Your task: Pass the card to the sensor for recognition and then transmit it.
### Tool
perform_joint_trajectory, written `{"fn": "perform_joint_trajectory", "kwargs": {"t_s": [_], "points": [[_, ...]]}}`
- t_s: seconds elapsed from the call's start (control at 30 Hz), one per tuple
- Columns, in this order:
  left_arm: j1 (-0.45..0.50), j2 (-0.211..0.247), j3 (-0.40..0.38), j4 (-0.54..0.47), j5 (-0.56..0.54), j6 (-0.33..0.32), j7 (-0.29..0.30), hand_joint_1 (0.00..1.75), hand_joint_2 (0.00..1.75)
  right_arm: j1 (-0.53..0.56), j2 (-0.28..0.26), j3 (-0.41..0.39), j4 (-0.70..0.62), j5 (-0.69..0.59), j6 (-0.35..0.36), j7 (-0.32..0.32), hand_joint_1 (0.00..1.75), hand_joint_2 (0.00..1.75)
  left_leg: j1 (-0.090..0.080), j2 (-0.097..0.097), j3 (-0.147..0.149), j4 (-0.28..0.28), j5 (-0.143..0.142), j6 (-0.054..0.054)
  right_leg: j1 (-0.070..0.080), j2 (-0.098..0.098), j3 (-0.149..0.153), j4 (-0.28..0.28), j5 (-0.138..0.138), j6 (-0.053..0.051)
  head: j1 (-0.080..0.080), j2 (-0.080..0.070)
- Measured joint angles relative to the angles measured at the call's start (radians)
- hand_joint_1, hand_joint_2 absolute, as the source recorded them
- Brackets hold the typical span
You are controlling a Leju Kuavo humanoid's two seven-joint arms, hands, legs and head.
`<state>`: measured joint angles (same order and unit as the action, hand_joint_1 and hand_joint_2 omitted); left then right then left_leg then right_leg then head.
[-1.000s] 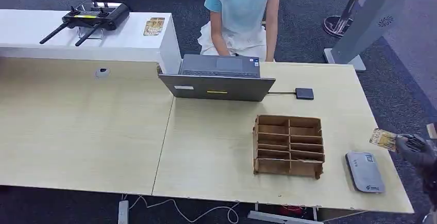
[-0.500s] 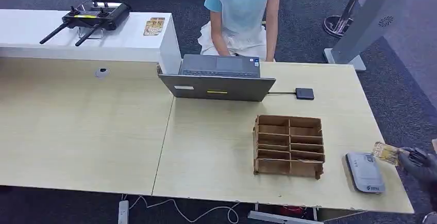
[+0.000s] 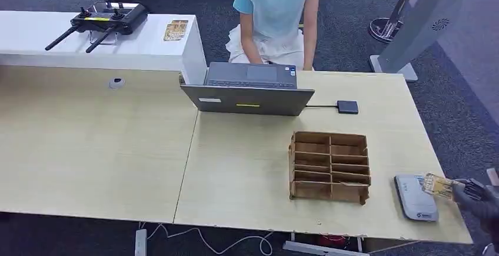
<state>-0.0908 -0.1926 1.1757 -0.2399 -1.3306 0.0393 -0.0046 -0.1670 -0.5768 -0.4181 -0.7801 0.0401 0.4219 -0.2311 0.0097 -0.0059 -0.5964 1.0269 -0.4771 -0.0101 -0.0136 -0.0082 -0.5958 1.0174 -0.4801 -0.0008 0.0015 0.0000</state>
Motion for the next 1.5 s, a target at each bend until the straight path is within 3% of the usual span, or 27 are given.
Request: {"fn": "perform_joint_trajectory", "kwargs": {"t_s": [0.7,1.1,1.5], "points": [[0.0,0.0,0.0,0.002,0.006,0.0,-0.003,0.0,0.0,0.005,-0.014,0.061,-0.008,0.018,-0.004,0.011,1.75,1.75,0.0,0.0,0.0,0.0,0.0,0.0,0.0,0.0,0.0,0.0,0.0,0.0,0.0,0.0],[0.0,0.0,0.0,0.002,0.015,0.0,-0.008,0.0,0.0,-0.001,-0.014,0.069,-0.017,-0.158,0.072,0.016,1.75,1.75,0.0,0.0,0.0,0.0,0.0,0.0,0.0,0.0,0.0,0.0,0.0,0.0,0.0,0.0],[0.0,0.0,0.0,0.002,0.015,0.0,-0.012,0.0,0.0,0.003,-0.016,0.069,-0.039,-0.174,0.086,0.021,1.75,1.75,0.0,0.0,0.0,0.0,0.0,0.0,0.0,0.0,0.0,0.0,0.0,0.0,0.0,0.0]]}}
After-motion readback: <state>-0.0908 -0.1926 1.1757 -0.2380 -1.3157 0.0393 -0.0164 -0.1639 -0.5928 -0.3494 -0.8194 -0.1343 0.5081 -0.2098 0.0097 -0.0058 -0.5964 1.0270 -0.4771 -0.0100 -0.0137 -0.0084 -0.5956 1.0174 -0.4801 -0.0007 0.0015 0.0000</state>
